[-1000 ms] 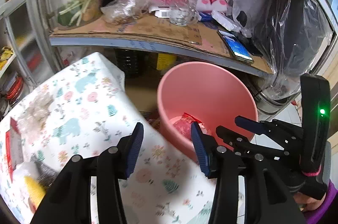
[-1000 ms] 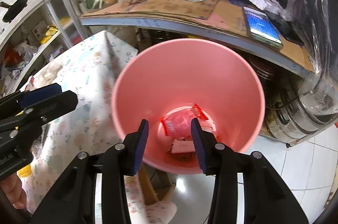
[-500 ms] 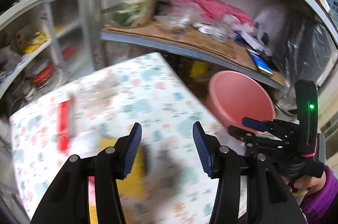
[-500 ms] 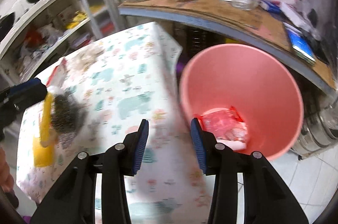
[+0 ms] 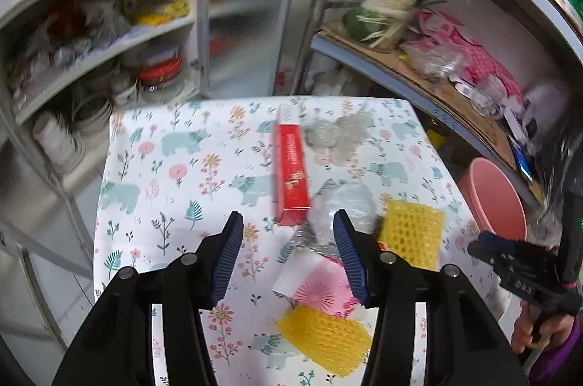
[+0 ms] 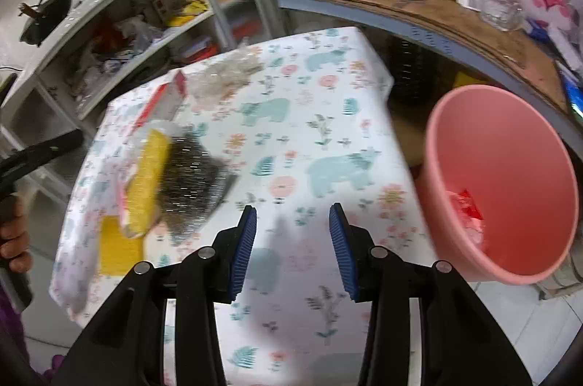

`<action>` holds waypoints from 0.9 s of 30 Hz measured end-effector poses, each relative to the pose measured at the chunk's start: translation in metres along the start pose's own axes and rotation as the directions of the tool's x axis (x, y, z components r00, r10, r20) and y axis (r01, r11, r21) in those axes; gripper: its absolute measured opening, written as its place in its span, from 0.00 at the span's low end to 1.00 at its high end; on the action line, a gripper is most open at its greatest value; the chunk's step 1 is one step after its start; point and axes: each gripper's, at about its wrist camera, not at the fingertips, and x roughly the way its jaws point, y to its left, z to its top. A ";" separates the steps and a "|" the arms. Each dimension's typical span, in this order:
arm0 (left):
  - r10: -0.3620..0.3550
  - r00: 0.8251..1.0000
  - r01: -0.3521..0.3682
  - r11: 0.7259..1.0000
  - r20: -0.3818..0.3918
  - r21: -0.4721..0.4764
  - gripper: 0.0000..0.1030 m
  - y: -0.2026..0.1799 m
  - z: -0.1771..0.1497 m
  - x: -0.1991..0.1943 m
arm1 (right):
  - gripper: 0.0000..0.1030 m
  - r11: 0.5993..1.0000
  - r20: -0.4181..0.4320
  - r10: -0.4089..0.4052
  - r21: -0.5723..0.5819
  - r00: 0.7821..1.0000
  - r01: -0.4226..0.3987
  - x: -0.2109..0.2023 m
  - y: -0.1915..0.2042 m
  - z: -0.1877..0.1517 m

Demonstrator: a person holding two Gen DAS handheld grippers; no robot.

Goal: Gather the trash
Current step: 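Move both open tools back over the table, then grasp the red printed box with the left tool while the right tool grasps the clear bubble wrap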

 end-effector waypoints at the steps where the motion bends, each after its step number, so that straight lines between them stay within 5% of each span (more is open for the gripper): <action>1: -0.006 1.000 0.006 1.000 -0.007 -0.012 0.49 0.003 0.001 0.003 | 0.41 1.000 0.007 0.012 -0.009 1.000 -0.012 -0.002 0.004 0.001; 8: -0.034 0.998 0.032 0.999 -0.057 -0.034 0.48 -0.008 0.023 0.044 | 0.41 0.996 0.030 0.057 -0.066 0.998 -0.055 -0.006 0.026 0.017; 16: 0.049 0.993 -0.048 0.999 -0.109 0.007 0.44 -0.015 0.045 0.098 | 0.42 0.995 -0.016 0.090 -0.051 0.996 -0.091 0.027 0.026 0.062; 17: 0.056 0.991 -0.056 0.998 -0.117 0.008 0.44 -0.014 0.047 0.104 | 0.47 0.994 -0.027 0.100 -0.049 0.995 -0.102 0.036 0.026 0.069; 19: 0.052 0.991 -0.051 0.999 -0.123 0.009 0.39 -0.011 0.048 0.110 | 0.54 0.993 -0.033 0.098 -0.061 0.995 -0.100 0.049 0.028 0.080; 21: 0.039 0.992 -0.038 0.999 -0.116 0.013 0.22 -0.007 0.047 0.114 | 0.57 0.991 -0.047 0.108 -0.072 0.993 -0.111 0.065 0.032 0.093; 27: 0.029 0.996 -0.030 1.000 -0.088 -0.004 0.21 0.012 0.042 0.106 | 0.60 0.973 -0.071 0.119 -0.192 0.990 -0.131 0.101 0.057 0.131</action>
